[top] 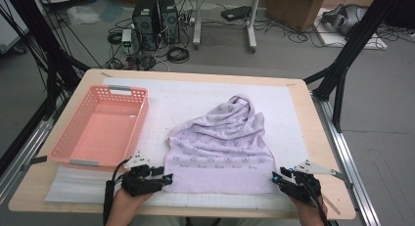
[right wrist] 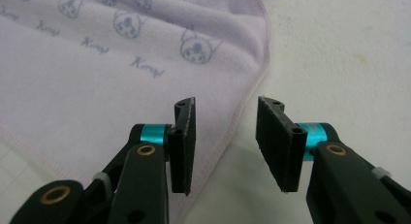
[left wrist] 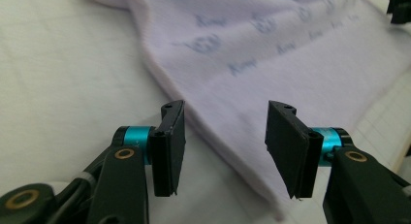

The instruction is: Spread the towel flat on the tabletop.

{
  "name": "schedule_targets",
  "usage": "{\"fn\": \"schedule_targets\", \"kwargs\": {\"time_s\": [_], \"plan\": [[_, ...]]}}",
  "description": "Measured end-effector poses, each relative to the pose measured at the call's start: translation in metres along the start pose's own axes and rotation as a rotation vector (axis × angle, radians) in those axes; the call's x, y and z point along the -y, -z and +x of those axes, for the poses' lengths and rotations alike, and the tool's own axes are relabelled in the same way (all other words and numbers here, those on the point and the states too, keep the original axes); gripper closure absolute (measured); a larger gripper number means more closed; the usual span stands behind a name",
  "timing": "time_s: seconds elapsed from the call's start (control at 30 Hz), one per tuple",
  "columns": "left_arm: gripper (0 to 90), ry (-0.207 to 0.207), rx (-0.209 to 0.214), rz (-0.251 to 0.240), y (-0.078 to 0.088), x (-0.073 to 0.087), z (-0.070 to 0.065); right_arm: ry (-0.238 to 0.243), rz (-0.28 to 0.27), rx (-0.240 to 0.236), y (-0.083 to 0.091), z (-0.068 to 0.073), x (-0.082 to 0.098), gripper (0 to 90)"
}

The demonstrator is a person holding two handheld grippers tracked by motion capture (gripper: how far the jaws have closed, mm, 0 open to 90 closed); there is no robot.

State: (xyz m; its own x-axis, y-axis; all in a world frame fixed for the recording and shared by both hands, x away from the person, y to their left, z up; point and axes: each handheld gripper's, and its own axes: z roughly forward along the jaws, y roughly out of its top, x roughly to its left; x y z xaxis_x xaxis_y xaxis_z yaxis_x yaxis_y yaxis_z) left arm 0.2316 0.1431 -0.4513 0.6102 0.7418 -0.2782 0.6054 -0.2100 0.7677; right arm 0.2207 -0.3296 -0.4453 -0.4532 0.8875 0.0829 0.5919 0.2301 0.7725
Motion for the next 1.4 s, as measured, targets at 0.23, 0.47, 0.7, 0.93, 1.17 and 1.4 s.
{"fn": "schedule_targets", "kwargs": {"time_s": [0.23,0.47,0.7,0.93,1.17,1.4], "plan": [[87.2,-0.051,-0.072,0.005,0.009,0.011,-0.010,-0.005,0.047,-0.021,0.012,0.008,0.012,87.3],[87.6,-0.004,-0.044,0.006,0.030,0.028,-0.016,0.001,0.038,-0.034,0.031,0.012,0.021,88.2],[87.6,-0.028,-0.027,0.028,0.050,0.047,-0.027,0.015,0.071,-0.067,0.055,0.024,0.035,88.4],[55.6,-0.041,0.002,-0.069,0.056,0.042,-0.024,0.002,0.065,-0.056,0.059,0.031,0.040,65.0],[45.4,0.011,-0.073,-0.077,0.028,0.016,0.004,-0.018,0.006,0.019,0.034,0.021,0.023,54.8],[46.3,-0.003,-0.090,-0.048,0.001,0.002,0.008,0.011,0.043,0.026,0.006,0.021,0.010,76.3]]}}
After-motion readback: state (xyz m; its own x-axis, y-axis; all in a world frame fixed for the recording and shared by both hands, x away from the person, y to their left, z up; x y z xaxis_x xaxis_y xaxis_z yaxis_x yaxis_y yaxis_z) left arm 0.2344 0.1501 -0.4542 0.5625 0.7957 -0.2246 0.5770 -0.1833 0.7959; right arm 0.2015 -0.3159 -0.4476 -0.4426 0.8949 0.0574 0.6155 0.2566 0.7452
